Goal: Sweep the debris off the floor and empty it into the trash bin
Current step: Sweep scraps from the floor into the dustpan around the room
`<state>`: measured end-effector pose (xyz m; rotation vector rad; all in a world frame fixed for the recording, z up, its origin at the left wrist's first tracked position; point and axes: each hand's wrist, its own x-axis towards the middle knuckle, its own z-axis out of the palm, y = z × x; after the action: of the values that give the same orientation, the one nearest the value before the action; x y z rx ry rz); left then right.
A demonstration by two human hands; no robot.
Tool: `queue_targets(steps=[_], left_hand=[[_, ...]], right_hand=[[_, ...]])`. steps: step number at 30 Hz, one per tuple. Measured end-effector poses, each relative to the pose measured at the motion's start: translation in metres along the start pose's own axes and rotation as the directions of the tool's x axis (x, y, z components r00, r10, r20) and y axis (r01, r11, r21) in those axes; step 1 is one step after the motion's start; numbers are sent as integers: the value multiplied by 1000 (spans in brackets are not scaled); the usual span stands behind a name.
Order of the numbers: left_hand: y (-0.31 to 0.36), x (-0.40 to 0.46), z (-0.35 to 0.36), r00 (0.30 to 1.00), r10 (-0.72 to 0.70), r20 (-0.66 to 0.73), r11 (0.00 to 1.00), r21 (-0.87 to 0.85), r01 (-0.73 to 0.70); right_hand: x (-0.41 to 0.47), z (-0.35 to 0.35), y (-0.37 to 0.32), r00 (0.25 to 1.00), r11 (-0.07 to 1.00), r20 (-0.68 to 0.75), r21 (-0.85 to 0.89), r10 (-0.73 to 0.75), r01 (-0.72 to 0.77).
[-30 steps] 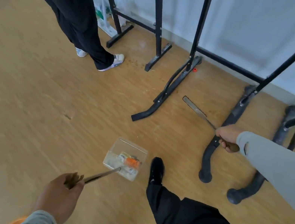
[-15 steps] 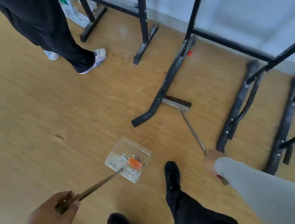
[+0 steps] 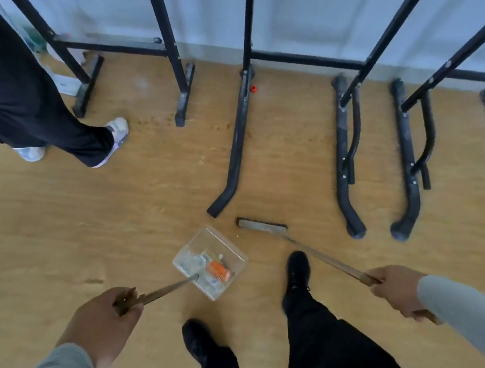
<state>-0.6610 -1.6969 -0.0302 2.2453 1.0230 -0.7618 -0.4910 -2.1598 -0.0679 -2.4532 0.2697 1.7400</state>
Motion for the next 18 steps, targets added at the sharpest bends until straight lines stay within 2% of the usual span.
queue_targets(steps=[2,5,8,11,15,18], left_hand=[[-14,4,-7,999,22,25,1000,3,-22],[-24,14,-10,998,60,35,998,30,-61],[-25,31,-6,995,93,33,992,81,-95],[-24,47,1,991,130,29,982,136,-133],[-28,60,5,989,140,49,978,151,-146],[-29,68,7,983,166,79,964,198,-179]], right_hand=[[-21,2,-9,1000,995,-20,95,19,-18],[-21,10,-29,994,997,-105,69,44,-37],[26,33,-70,994,990,-107,-138,21,-35],[44,74,-96,999,975,-26,-215,46,-51],[15,117,-75,997,977,16,-200,78,-74],[-2,111,-41,995,961,-50,-261,83,-93]])
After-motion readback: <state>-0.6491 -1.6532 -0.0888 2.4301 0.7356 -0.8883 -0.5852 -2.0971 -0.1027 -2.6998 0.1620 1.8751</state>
